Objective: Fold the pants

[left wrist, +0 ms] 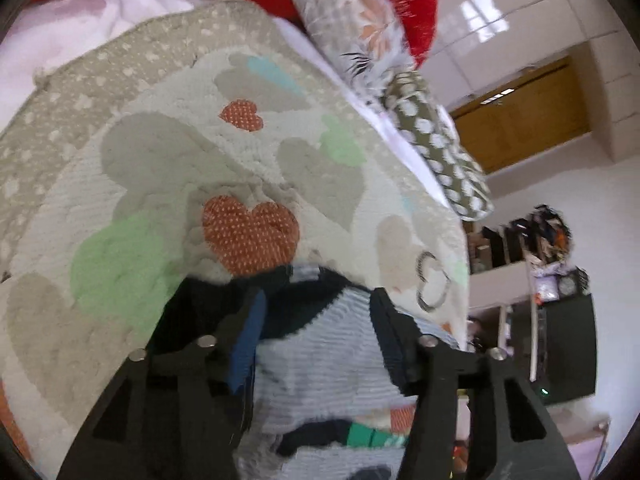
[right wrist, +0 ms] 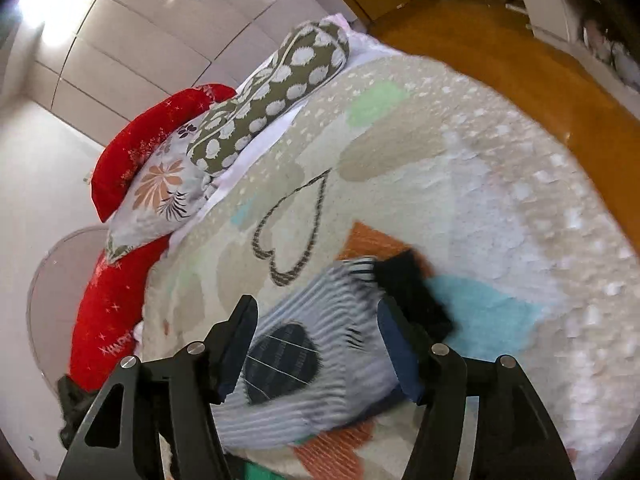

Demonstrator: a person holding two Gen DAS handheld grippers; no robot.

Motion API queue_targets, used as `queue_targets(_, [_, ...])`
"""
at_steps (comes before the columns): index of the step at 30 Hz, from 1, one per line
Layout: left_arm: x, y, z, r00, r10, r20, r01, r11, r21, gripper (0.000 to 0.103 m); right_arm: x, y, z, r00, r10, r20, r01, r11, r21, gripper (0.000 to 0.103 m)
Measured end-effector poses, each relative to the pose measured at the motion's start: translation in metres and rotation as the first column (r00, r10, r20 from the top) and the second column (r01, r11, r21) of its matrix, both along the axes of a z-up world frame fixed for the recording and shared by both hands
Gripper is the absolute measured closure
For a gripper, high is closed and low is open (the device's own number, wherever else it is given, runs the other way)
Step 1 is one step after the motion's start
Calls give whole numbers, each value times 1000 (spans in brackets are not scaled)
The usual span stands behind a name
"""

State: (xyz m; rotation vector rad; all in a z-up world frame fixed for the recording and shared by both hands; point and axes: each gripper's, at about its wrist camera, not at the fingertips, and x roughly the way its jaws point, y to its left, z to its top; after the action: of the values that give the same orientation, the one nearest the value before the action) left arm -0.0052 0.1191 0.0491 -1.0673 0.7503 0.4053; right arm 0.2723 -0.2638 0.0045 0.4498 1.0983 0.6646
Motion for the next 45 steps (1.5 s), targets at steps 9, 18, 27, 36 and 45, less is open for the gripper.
queue_targets(9, [-101, -17, -22, 988, 99, -119, -89, 992, 90, 33, -11, -49, -23, 999, -36, -31, 33, 996, -81, 36])
queue_targets(18, [-66, -68, -62, 965, -52, -257, 100, 979, 179, 89, -17, 12, -36, 996, 56, -62, -65, 986, -151, 92])
queue_targets(27, [-75, -66, -47, 960, -36, -276, 91, 977, 191, 82, -42, -37, -16, 1000, 12, 0, -12, 988, -156, 92])
queue_targets(36, [-109, -67, -58, 975, 14, -222, 4, 996, 84, 44, -77, -104, -19, 999, -24, 45, 30, 991, -129, 60])
queue_targets(45, [-96, -99, -61, 975, -24, -222, 63, 983, 172, 79, -153, -156, -33, 998, -37, 45, 39, 998, -51, 50])
